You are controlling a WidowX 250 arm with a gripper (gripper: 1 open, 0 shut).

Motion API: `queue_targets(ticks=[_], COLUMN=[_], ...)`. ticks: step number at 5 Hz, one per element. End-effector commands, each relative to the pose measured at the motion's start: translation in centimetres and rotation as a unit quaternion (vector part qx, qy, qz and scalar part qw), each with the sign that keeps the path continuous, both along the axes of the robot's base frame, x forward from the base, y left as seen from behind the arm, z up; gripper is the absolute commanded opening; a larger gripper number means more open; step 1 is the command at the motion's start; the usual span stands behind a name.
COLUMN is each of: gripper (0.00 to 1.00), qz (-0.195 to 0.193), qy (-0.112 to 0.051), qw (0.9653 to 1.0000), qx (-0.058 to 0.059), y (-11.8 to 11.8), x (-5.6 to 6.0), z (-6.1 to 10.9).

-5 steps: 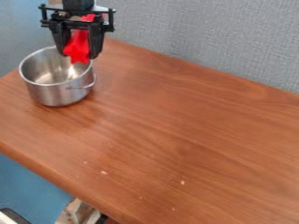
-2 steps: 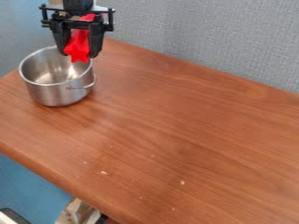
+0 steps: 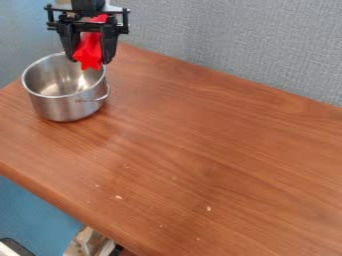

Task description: Put the red object in the metal pot

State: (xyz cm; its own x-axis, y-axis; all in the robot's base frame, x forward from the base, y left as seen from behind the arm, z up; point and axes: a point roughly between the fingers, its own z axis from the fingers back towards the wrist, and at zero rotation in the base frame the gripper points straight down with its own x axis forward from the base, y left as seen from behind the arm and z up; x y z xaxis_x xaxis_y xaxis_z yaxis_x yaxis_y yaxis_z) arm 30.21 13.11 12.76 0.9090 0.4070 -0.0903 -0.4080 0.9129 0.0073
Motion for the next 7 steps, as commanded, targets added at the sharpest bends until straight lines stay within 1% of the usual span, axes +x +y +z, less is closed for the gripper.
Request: queue_targets(ticks=[1, 3, 7], gripper=[0.00, 0.00, 0.00], qz=[0.017, 0.035, 0.050], qy=[-0.029, -0.032, -0.032], qw=[0.9993, 0.9987, 0.9978], qx=[0.015, 0.021, 0.029], y=[1.4, 2.8, 3.7], x=[0.3, 0.3, 0.2], z=[1.4, 1.0, 1.1])
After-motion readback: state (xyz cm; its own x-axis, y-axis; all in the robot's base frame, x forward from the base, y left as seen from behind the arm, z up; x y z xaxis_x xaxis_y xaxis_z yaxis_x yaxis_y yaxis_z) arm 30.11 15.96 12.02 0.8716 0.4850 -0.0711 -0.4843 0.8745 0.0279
